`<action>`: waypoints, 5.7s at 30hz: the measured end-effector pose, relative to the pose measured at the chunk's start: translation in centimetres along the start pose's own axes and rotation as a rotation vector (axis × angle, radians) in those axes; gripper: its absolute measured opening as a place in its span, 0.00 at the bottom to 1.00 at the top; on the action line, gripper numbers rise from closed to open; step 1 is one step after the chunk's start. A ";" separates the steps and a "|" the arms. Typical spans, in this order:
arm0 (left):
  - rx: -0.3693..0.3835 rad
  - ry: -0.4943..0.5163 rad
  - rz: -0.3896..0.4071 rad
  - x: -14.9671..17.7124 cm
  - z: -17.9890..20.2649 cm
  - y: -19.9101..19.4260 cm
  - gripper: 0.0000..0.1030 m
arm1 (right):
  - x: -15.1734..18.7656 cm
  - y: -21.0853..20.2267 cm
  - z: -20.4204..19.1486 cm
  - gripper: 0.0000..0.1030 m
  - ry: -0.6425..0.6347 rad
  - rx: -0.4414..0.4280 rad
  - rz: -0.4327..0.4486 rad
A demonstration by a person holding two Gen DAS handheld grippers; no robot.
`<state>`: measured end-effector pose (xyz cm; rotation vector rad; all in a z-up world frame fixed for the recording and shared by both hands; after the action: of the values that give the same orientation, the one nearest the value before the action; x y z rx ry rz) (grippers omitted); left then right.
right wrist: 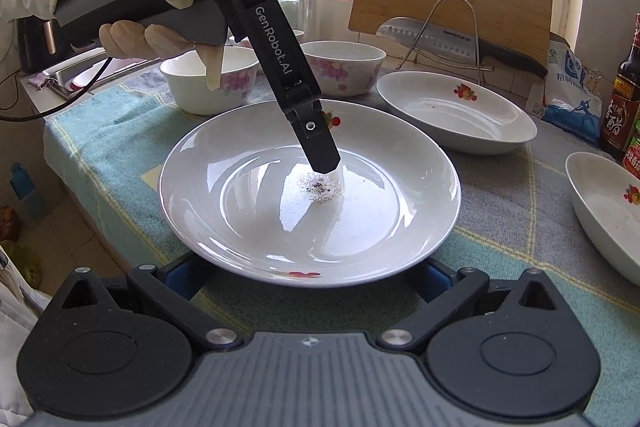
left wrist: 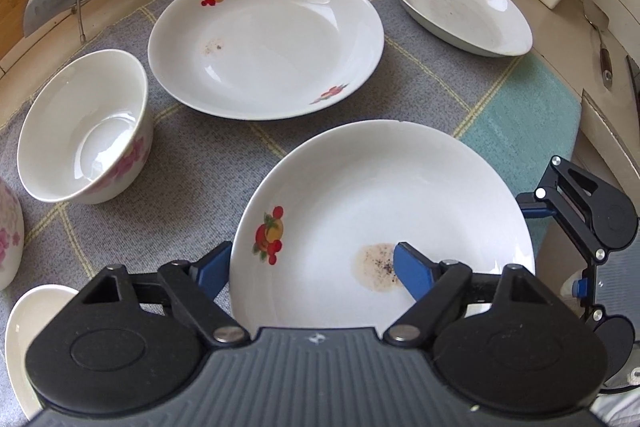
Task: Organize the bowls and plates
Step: 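Grasp the rim of the brown-stained white plate with the left tool, then carry the stained plate over another white flower plate with the left tool, then lower the stained plate onto the other plate and open the left tool, then withdraw the left tool from the stacked plates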
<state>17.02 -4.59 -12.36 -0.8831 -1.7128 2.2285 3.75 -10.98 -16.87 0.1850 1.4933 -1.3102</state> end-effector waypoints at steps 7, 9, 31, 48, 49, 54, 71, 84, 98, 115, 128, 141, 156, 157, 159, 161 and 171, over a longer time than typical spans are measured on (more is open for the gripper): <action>0.022 0.024 -0.051 -0.2 -0.1 0.3 0.78 | -0.2 0.1 -0.1 1.00 -0.002 0.002 -0.022; 0.024 0.030 -0.068 -0.4 -0.1 0.5 0.78 | -0.2 0.1 -0.1 1.00 -0.001 0.003 -0.023; 0.042 0.069 -0.087 -0.7 0.6 -0.2 0.78 | -1.0 -0.6 0.1 1.00 0.013 0.007 -0.053; 0.072 0.129 -0.022 -6.1 5.1 -1.0 0.78 | -1.3 -3.4 5.6 1.00 0.019 0.050 -0.061; 0.073 0.133 -0.020 -6.5 5.4 -0.9 0.78 | -1.3 -3.6 6.0 1.00 0.020 0.056 -0.060; 0.086 0.157 -0.006 -9.4 7.5 0.0 0.78 | -0.6 -4.0 8.6 1.00 0.019 0.096 -0.068; 0.124 0.259 -0.013 -16.3 15.1 4.1 0.78 | 2.6 -5.5 16.7 1.00 0.094 0.187 -0.090; 0.156 0.319 -0.059 -20.1 17.9 7.9 0.78 | 5.1 -5.7 20.6 1.00 0.173 0.225 -0.125; 0.174 0.331 -0.084 -20.8 18.5 9.5 0.79 | 5.8 -5.4 21.5 1.00 0.227 0.226 -0.154; 0.159 0.329 -0.076 -21.2 18.2 9.7 0.79 | 5.8 -5.8 21.4 1.00 0.259 0.245 -0.152; 0.131 0.331 -0.037 -21.5 18.1 9.1 0.81 | 5.8 -5.8 21.6 1.00 0.259 0.247 -0.143; 0.093 0.324 0.007 -21.6 18.0 8.7 0.84 | 5.8 -6.1 21.3 1.00 0.271 0.259 -0.128; 0.079 0.272 0.166 -19.6 17.1 3.9 0.85 | 5.1 -7.4 20.3 1.00 0.258 0.269 -0.086; 0.073 0.263 0.190 -19.1 17.0 3.2 0.85 | 5.0 -7.5 20.4 1.00 0.258 0.268 -0.082; 0.063 0.230 0.230 -18.1 16.5 1.8 0.85 | 4.8 -7.5 20.5 1.00 0.261 0.274 -0.079; 0.052 0.195 0.271 -16.7 15.7 0.5 0.85 | 4.4 -7.4 20.7 1.00 0.263 0.270 -0.068; -0.070 0.046 0.398 -9.2 11.6 -3.0 0.88 | 2.9 -5.9 19.3 1.00 0.230 0.256 -0.068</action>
<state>17.29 -17.66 -4.65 -1.3867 -1.7259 2.3686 9.97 -29.68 -11.66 0.4668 1.5285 -1.5763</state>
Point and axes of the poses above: each gripper's, at about its wrist camera, not at the fingertips, and y roughly the way its jaws point, z to its right, x to its underside, the point moved 6 cm from there along y, roughly the way its jaws point, and after that the axes turned 11 degrees about -y, right-handed, at the moved point
